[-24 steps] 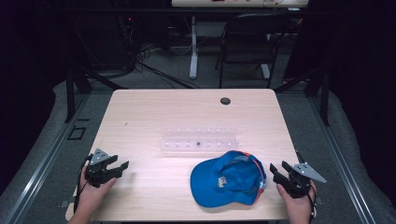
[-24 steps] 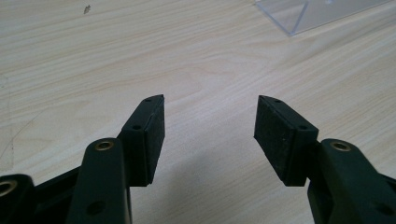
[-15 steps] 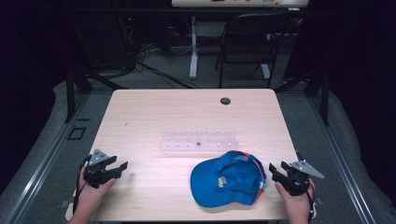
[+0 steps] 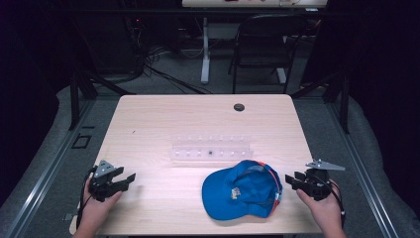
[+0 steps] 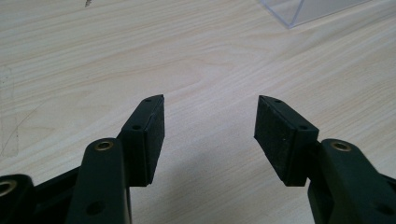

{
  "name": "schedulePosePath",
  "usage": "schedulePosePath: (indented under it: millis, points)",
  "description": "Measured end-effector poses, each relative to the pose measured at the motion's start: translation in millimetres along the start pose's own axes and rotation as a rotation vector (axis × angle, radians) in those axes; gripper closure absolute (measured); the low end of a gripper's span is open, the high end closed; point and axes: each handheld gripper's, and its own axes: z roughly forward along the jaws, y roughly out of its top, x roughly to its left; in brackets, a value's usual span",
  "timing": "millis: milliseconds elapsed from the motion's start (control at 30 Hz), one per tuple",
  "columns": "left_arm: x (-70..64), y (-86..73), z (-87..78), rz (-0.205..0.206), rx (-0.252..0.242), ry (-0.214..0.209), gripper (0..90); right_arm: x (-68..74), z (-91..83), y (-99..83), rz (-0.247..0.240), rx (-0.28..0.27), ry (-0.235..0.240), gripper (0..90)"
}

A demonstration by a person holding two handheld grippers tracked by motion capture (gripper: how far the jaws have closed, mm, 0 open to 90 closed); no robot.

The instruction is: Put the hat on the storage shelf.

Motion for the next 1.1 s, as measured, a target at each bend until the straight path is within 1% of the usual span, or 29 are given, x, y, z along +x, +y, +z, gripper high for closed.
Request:
schedulePosePath:
  millis: [33,67,133,167,200,300,333,367,400,433,467,533,567,633,667,700,733,800,833,967,1033,1100]
  points:
    - [0.3,-0.2,0.0,-0.005,0.001,-0.001,43.3,-0.7,-1.4,5.2,-0.009,0.022,0.013,58.8]
    - [0.3,-0.2,0.0,-0.005,0.001,-0.001,43.3,-0.7,-1.4,5.2,-0.009,0.022,0.013,58.8]
    - [0.6,-0.5,-0.2,-0.006,0.002,-0.002,43.3,-1.5,-1.7,11.5,-0.018,0.05,0.036,62.2]
    - [0.2,-0.8,0.0,-0.006,-0.005,0.001,43.3,-0.8,-2.3,17.2,-0.014,0.089,0.062,65.4]
    - [0.2,-0.8,0.0,-0.006,-0.005,0.001,43.3,-0.8,-2.3,17.2,-0.014,0.089,0.062,65.4]
    - [-0.1,-0.5,0.1,-0.006,0.002,-0.002,43.3,0.8,-1.8,24.7,-0.022,0.122,0.099,67.4]
    - [-0.2,-0.5,0.3,-0.005,0.002,-0.001,43.4,2.4,-2.1,29.0,-0.021,0.142,0.119,67.5]
    - [-0.2,-0.6,0.5,-0.005,0.002,-0.003,43.4,3.2,-2.0,31.1,-0.019,0.147,0.13,67.5]
    - [-0.3,-0.8,0.7,-0.006,0.004,-0.002,43.4,4.5,-2.0,37.2,-0.02,0.163,0.16,66.9]
    - [-0.1,-0.9,1.0,-0.006,0.004,-0.003,43.4,4.7,-1.9,39.3,-0.019,0.167,0.17,66.3]
    - [0.0,-1.1,1.2,-0.007,0.005,-0.003,43.4,4.7,-1.9,39.3,-0.019,0.167,0.17,66.3]
    - [0.5,-1.5,0.9,-0.01,0.004,-0.002,43.4,4.7,-1.5,45.2,-0.019,0.186,0.196,65.0]
    - [1.1,-1.6,0.5,-0.005,0.005,-0.002,43.4,4.6,-1.3,47.8,-0.022,0.195,0.206,64.9]
    - [1.0,-2.0,-0.1,-0.015,0.002,0.0,43.4,6.3,-1.6,52.0,-0.033,0.208,0.22,64.1]
    - [1.5,-2.0,-0.2,-0.012,0.0,0.0,43.4,6.3,-1.6,52.0,-0.033,0.208,0.22,64.1]
    - [2.1,-2.2,-0.4,-0.009,0.002,0.001,43.4,7.3,-1.6,54.4,-0.044,0.217,0.239,62.6]
    - [2.2,-2.3,-0.5,-0.009,0.004,0.001,43.4,7.3,-1.6,54.4,-0.044,0.217,0.239,62.6]
    - [2.0,-2.6,0.2,-0.014,0.005,0.001,43.4,8.1,-1.1,56.2,-0.045,0.226,0.257,61.5]
    - [2.0,-2.8,0.5,-0.014,0.005,0.002,43.4,8.5,0.1,57.4,-0.049,0.229,0.269,59.3]
    - [1.7,-2.7,-0.4,-0.011,0.001,0.001,43.4,9.8,1.7,57.6,-0.065,0.21,0.257,56.8]
    - [1.0,-2.5,-0.4,-0.006,-0.007,-0.001,43.4,10.0,3.4,57.1,-0.048,0.221,0.281,56.9]
    - [0.0,-2.3,-0.3,-0.006,-0.002,-0.005,43.4,9.3,5.4,56.5,-0.039,0.236,0.302,57.0]
